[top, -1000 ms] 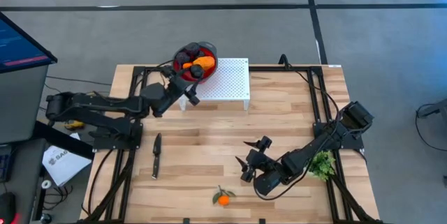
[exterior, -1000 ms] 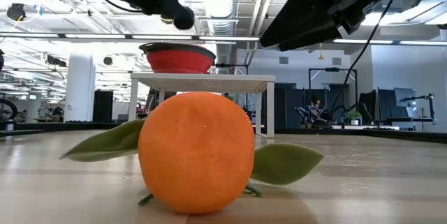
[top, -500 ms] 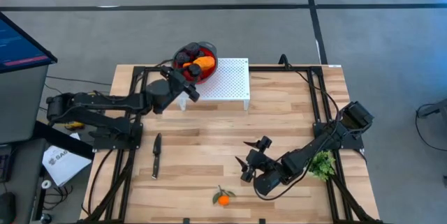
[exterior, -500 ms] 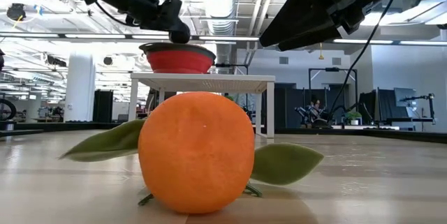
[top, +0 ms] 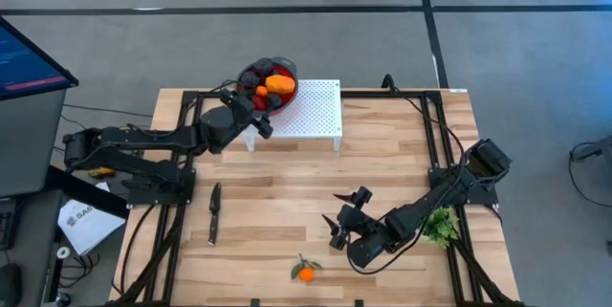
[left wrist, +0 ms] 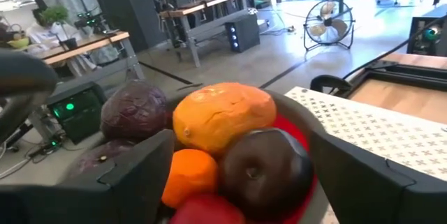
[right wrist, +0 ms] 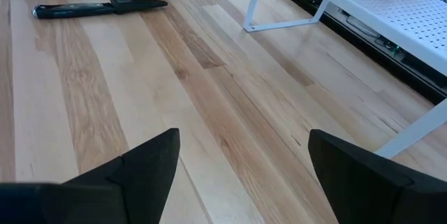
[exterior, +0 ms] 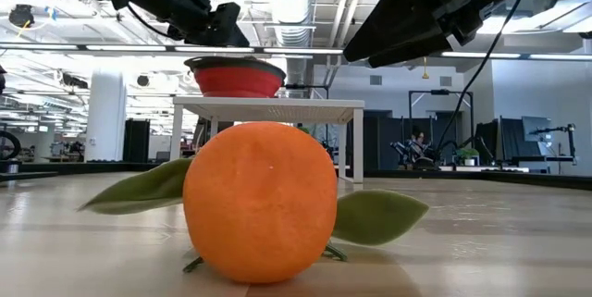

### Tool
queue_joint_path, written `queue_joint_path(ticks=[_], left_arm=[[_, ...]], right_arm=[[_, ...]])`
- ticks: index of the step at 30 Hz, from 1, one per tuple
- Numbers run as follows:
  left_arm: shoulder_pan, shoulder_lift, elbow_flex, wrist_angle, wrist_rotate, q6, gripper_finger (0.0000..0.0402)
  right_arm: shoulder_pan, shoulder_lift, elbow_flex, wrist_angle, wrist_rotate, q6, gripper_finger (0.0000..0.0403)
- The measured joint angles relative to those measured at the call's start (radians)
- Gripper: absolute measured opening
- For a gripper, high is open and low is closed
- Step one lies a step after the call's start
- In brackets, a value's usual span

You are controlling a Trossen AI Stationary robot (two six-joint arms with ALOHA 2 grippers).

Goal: Pick & Place Fruit
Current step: Put the purple plum into the red strainer bowl on the shelf, then put the orange into the red strainer bowl on the shelf

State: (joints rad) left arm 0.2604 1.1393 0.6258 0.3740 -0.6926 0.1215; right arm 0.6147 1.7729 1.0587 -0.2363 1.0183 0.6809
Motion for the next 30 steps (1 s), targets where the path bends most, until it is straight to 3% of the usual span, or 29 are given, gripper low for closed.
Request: queue_joint_path(ticks=[8,11,15,17,19,24,26,30], left_arm=[[-0.016,-0.083,0.000,0.006,0.031,-0.001,0.0332],[-0.057,-0.158,0.001,0.011,0.124,-0.028,0.0332],[-0.149,-0.237,0.001,0.009,0.324,-0.074,0.0320],[-0.215,-0.257,0.001,0.001,0.410,-0.096,0.0310],[-0.289,-0.258,0.001,-0.006,0.464,-0.117,0.0300],[-0.471,-0.213,-0.001,-0.078,0.482,-0.183,0.0279],[-0.535,-0.179,-0.013,-0.079,0.481,-0.219,0.0273],[-0.626,-0.086,-0.051,-0.075,0.480,-0.301,0.0262]], right_arm=[[0.000,0.000,0.000,0.005,0.000,0.000,0.0311],[0.000,0.000,0.000,0.008,0.000,-0.004,0.0311],[0.000,0.039,-0.001,0.066,-0.021,-0.079,0.0311],[-0.002,0.064,0.000,0.135,-0.127,-0.152,0.0311],[-0.012,0.082,0.000,0.197,-0.304,-0.244,0.0311],[-0.074,0.094,0.000,0.321,-0.799,-0.375,0.0310],[-0.101,0.108,0.001,0.357,-0.935,-0.433,0.0307],[-0.142,0.164,0.009,0.386,-1.090,-0.593,0.0296]])
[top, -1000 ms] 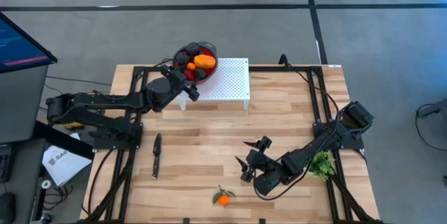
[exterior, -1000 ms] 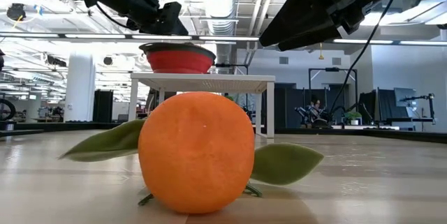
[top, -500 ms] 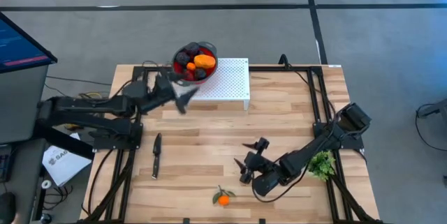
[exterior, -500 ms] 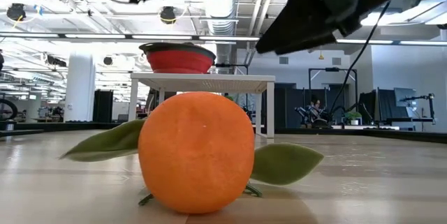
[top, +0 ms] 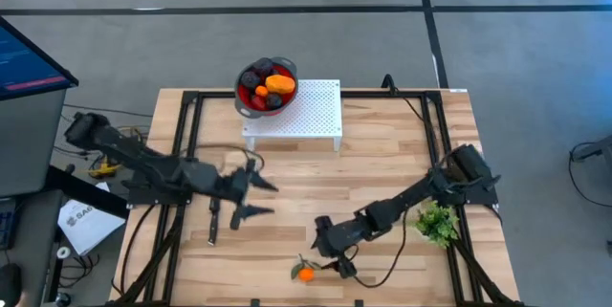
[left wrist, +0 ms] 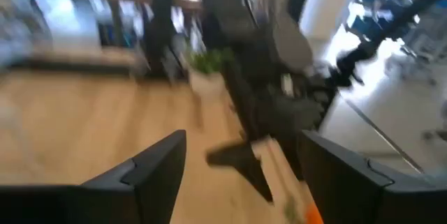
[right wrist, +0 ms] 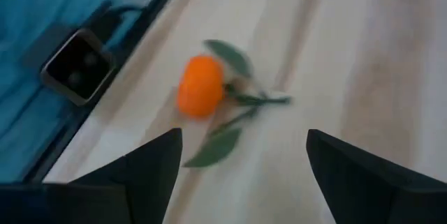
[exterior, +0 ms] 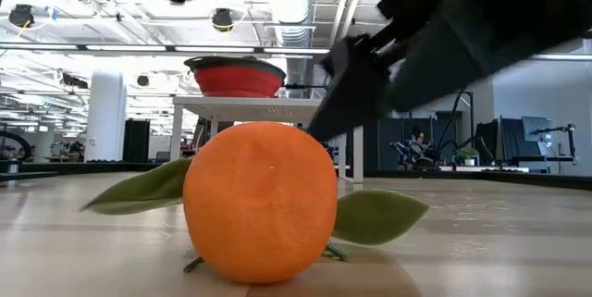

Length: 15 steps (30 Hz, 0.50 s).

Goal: Pick & Place Fruit
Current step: Put the orange into the red strainer bowl on the shelf

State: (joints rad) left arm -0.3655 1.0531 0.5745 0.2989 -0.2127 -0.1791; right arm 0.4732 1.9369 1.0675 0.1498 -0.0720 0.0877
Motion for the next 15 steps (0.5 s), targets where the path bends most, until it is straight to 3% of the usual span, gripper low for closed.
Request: queue_joint_path(ticks=[9,15], left_arm=[[-0.095,0.244,-0.089,0.057,-0.165,-0.316,0.0242],[-0.152,0.451,-0.102,0.149,-0.087,-0.384,0.0232]], right_arm=[[-0.092,0.078,0.066,-0.062,-0.161,-0.343,0.0266],[-0.110,0.057,0.164,-0.314,-0.163,-0.198,0.0231]])
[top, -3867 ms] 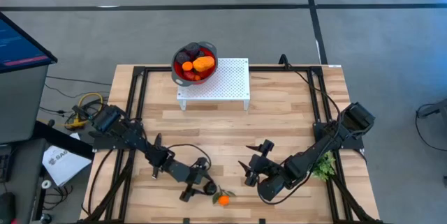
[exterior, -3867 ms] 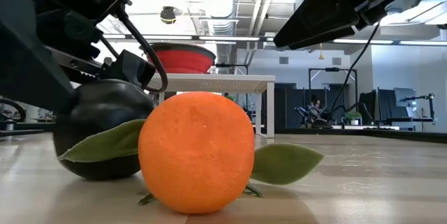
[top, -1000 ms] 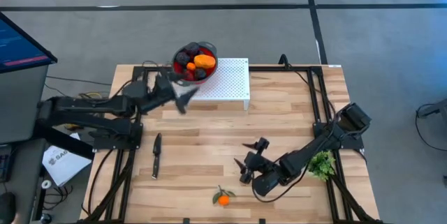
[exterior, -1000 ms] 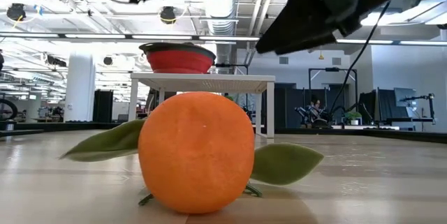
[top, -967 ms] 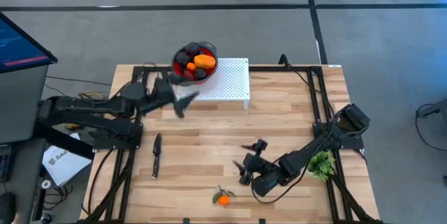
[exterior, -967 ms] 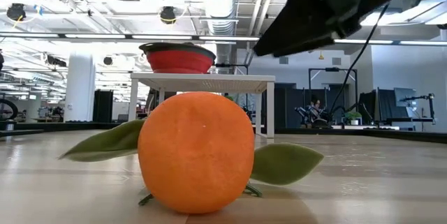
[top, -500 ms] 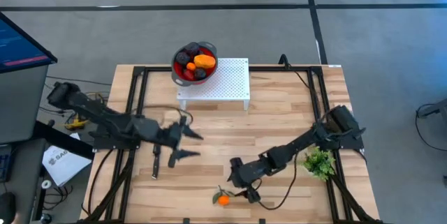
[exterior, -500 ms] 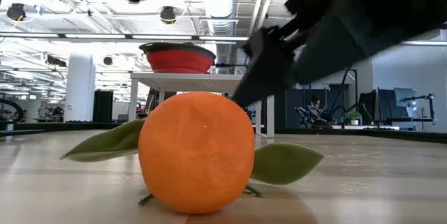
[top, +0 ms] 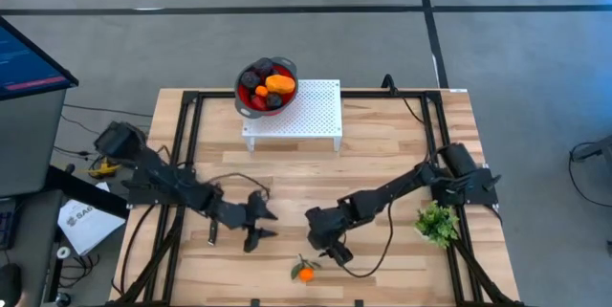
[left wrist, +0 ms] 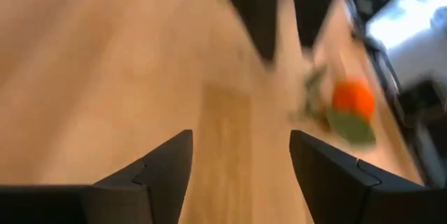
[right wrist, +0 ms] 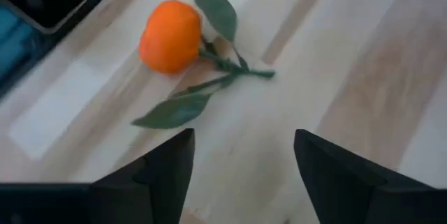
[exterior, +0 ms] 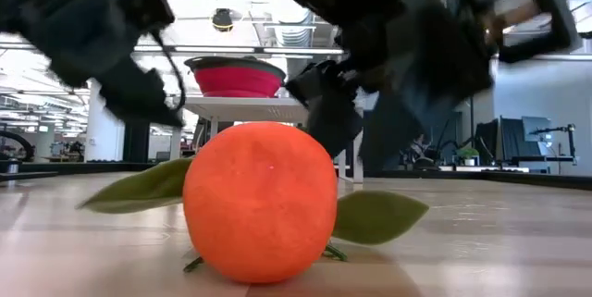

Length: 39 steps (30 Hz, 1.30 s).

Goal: Pick & Place Fruit
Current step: Put the orange into the red strainer bowl on the shelf

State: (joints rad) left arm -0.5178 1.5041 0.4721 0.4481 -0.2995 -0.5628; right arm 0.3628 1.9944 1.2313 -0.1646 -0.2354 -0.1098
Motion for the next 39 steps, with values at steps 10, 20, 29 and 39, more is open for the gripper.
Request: queue_joint_path(ticks=[10,20,29,39], left_arm=[[-0.047,0.406,0.099,0.469,0.142,0.242,0.0213],[-0.006,0.551,0.245,0.463,0.112,0.383,0.0194],[0.020,0.585,0.261,0.454,0.149,0.510,0.0171],[0.037,0.616,0.303,0.457,0.234,0.540,0.0164]], right_arm=[[0.135,-0.099,0.093,-0.208,0.084,0.238,0.0156],[0.368,-0.199,0.093,-0.187,0.434,0.432,0.0092],[0.463,-0.200,0.093,-0.170,0.651,0.477,0.0073],[0.447,-0.200,0.093,-0.163,0.660,0.477,0.0072]])
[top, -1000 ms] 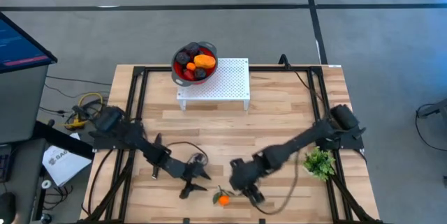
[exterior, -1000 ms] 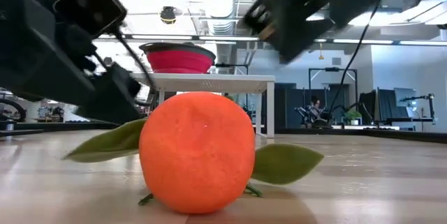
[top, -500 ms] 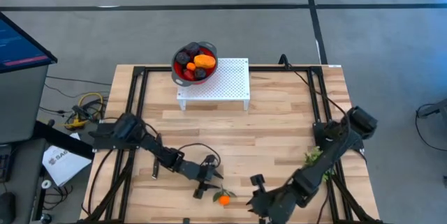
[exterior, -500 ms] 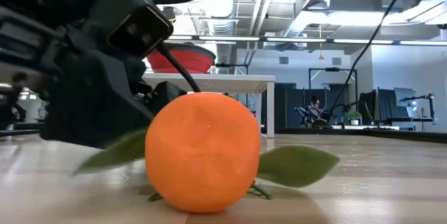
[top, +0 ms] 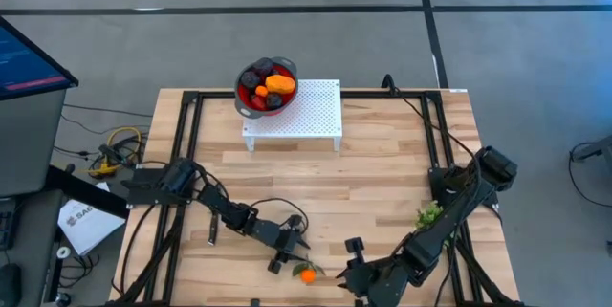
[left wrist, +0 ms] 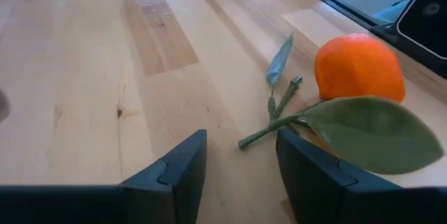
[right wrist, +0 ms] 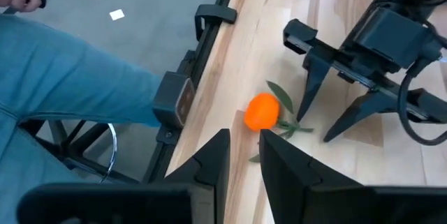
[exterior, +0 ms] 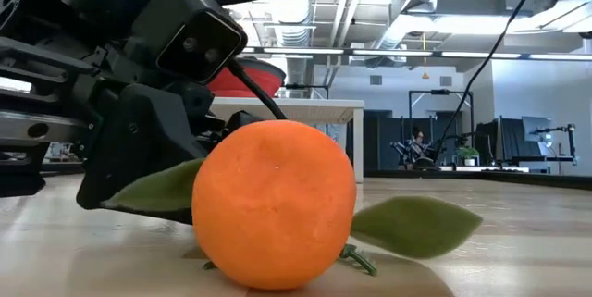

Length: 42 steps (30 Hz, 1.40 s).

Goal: Pick & Place Fruit
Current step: Put the orange into the red strainer bowl on the shelf

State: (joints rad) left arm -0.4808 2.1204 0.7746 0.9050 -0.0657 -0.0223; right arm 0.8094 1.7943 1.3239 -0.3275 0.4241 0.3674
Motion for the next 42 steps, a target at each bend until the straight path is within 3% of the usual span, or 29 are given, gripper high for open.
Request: queue_joint_path(ticks=[3,9,11,18,28,33,37,42], left_arm=[[0.000,0.000,0.004,-0.003,0.027,0.040,0.0134],[0.001,0.001,0.004,-0.004,0.070,0.045,0.0029],[0.001,0.001,0.004,-0.004,0.073,0.043,0.0010],[-0.002,-0.086,0.000,-0.070,-0.018,0.045,0.0002],[-0.030,-0.491,0.003,-0.434,-0.235,-0.007,0.0001],[-0.030,-0.721,0.095,-0.744,-0.350,-0.107,0.0001],[-0.020,-0.838,0.160,-0.906,-0.456,-0.088,0.0001],[-0.013,-0.907,0.163,-0.967,-0.462,-0.064,0.0000]], right_arm=[[-0.003,0.000,0.000,0.000,0.000,0.000,0.0072],[-0.009,0.000,0.000,0.003,0.000,0.000,0.0072],[-0.006,0.000,0.000,-0.001,0.000,0.011,0.0072],[0.028,0.000,-0.005,-0.042,0.000,0.076,0.0072],[0.076,0.000,-0.039,-0.061,0.094,0.146,0.0072],[0.082,0.000,-0.039,-0.061,0.147,0.134,0.0072],[0.080,0.000,-0.039,-0.061,0.153,0.128,0.0072],[0.080,0.000,-0.039,-0.062,0.153,0.126,0.0072]])
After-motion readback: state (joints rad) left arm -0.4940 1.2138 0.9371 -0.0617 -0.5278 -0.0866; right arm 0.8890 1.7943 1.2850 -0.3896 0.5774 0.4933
